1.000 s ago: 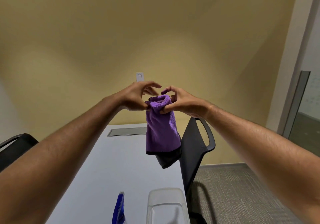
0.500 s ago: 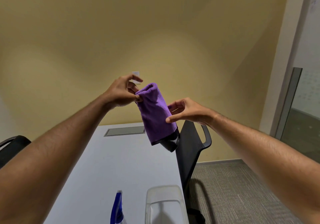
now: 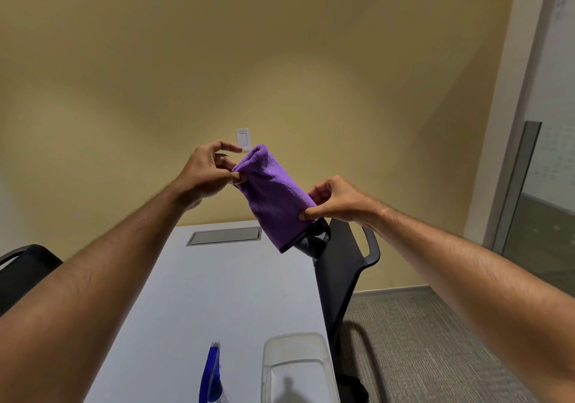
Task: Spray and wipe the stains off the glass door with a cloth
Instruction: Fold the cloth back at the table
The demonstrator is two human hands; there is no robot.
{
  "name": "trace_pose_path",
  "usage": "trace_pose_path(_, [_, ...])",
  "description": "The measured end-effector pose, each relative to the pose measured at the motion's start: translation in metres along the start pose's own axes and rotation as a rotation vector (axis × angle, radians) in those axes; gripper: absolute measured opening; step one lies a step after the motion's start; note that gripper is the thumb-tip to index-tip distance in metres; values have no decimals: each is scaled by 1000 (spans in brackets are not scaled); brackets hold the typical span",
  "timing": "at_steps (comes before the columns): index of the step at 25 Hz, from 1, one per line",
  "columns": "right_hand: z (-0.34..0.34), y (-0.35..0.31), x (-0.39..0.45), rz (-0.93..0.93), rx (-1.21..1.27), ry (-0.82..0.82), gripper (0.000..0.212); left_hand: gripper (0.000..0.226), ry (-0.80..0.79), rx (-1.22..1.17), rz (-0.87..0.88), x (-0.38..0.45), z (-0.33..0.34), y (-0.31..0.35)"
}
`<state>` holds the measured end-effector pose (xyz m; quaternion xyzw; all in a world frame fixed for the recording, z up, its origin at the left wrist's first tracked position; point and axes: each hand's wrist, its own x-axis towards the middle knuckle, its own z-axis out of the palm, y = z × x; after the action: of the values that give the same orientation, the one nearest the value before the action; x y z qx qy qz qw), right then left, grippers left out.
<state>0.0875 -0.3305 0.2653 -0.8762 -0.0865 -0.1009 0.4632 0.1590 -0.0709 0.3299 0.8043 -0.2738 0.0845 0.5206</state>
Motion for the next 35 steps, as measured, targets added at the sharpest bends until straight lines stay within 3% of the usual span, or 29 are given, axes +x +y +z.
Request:
trace_pose_path(4, [-6, -2, 3, 17, -141, 13, 20, 49, -184, 143, -82, -8, -7, -18])
trace_pose_path(7, [-6, -5, 4, 30, -281, -19, 19, 77, -312, 309, -103, -16, -1, -29])
trace_pose_path(11, [-3, -10, 6, 12, -430, -85, 19, 97, -331, 394, -28, -19, 8, -34])
trace_pose_path(18, [0, -18, 9, -13, -514, -154, 18, 76, -430, 497, 78, -22, 17, -43])
trace_pose_path(28, [13, -18, 5, 56, -583, -194, 20, 63, -420, 496, 114, -25, 18, -54])
trace_pose_path(32, [20, -13, 2, 113, -623, -205, 15, 26, -440, 586, 138, -25, 18, -62])
trace_pose_path(35, [24, -16, 3, 122, -642, -165, 19, 17, -451, 606, 126, -25, 16, -69])
